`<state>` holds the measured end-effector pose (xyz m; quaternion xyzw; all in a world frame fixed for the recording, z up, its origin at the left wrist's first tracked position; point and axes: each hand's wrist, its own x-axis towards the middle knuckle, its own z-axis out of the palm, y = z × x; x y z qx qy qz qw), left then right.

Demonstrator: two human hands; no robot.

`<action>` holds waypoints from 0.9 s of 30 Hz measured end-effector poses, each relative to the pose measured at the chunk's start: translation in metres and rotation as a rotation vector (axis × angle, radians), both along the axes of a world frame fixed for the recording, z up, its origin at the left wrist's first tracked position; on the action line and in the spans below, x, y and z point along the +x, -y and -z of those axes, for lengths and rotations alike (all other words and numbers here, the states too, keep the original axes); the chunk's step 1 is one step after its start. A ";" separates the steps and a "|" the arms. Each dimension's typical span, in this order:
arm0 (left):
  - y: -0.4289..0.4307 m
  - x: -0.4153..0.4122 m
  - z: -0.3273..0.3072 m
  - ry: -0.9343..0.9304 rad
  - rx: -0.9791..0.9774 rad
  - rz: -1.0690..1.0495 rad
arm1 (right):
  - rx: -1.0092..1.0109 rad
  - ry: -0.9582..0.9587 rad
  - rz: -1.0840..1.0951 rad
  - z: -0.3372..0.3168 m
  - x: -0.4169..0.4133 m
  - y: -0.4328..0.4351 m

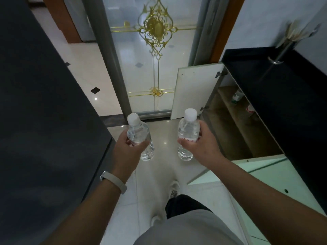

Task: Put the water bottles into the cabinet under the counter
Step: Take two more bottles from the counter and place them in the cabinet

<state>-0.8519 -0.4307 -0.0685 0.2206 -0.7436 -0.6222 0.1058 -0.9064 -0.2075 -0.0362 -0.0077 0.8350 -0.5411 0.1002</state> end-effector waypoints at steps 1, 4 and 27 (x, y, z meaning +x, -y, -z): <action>0.002 -0.010 0.001 0.009 0.006 0.005 | -0.015 0.017 0.006 0.002 -0.008 0.002; 0.005 -0.044 0.006 0.032 0.020 0.028 | -0.004 0.047 0.011 0.013 -0.040 0.006; -0.072 -0.381 -0.015 0.070 -0.064 0.463 | -0.095 0.025 0.438 0.034 -0.303 -0.073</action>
